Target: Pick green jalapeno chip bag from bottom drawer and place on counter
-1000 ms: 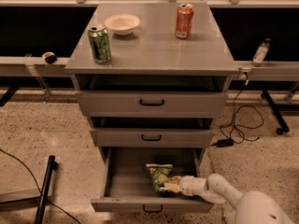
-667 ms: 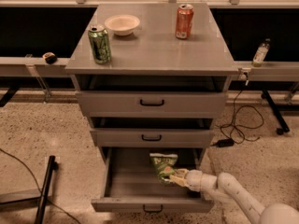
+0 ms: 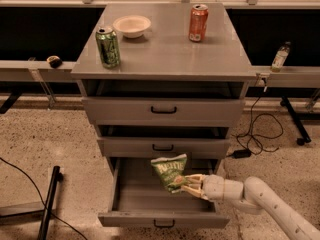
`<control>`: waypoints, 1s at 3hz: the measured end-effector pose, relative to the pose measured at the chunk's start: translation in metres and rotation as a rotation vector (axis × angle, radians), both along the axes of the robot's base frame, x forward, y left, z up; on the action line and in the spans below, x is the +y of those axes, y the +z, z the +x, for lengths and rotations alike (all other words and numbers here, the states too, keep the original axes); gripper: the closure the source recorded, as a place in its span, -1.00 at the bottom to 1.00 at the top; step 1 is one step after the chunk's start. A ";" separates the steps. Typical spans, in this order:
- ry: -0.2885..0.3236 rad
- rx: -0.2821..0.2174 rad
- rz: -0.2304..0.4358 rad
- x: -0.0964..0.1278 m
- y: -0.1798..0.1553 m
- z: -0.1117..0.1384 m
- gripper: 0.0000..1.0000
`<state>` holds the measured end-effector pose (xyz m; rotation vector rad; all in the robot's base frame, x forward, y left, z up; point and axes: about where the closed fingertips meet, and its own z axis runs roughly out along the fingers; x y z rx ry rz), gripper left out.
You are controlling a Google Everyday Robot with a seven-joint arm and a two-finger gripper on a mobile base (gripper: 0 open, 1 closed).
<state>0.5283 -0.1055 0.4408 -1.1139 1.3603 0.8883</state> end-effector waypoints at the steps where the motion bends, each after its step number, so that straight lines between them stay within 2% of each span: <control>1: 0.004 0.012 0.001 0.003 -0.005 0.000 1.00; 2: 0.006 0.013 -0.021 0.007 -0.005 0.000 1.00; 3: -0.012 -0.114 -0.037 -0.001 0.077 0.021 1.00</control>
Offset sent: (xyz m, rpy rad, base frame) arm -0.0009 0.0065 -0.0055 -0.0544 0.0151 0.0031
